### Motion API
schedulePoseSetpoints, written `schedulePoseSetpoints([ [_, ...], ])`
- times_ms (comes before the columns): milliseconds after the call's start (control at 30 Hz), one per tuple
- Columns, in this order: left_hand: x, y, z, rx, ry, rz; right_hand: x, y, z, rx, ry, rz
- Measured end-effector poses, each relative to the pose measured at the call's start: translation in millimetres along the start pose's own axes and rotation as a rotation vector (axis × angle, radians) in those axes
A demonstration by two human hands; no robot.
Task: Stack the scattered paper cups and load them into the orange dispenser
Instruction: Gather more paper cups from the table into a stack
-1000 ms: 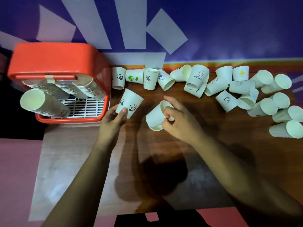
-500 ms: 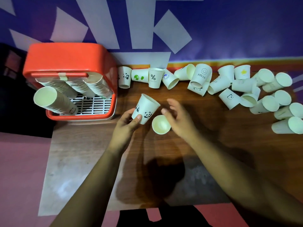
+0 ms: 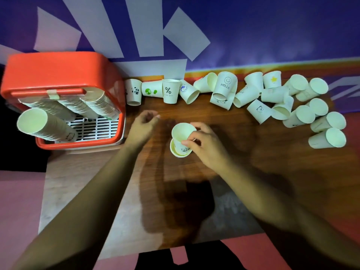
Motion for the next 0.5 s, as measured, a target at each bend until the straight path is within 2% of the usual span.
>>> schedulePoseSetpoints([
  [167, 30.4, -9.9, 36.0, 0.235, -0.047, 0.093, -13.0, -36.5, 12.5, -0.241, 0.111, -0.152],
  [233, 40.2, -18.0, 48.5, 0.32, -0.058, 0.116, -16.5, -44.0, 18.0, -0.27, 0.096, -0.183],
  [367, 53.1, -39.6, 74.5, 0.497, -0.138, 0.187, -17.9, -38.5, 20.8, -0.138, 0.019, -0.15],
  [500, 73.2, -60.5, 87.5, 0.633, -0.133, 0.208, -17.0, -6.1, 34.1, 0.013, -0.15, 0.029],
])
Point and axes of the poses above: each hand's wrist, its own x-axis towards the middle knuckle, its own y-axis out of the back of the hand, z = x × y, the point moved 6 cm from there along x, towards the middle knuckle, and after that the axes turned 15 degrees about y, right-handed, at the moved point
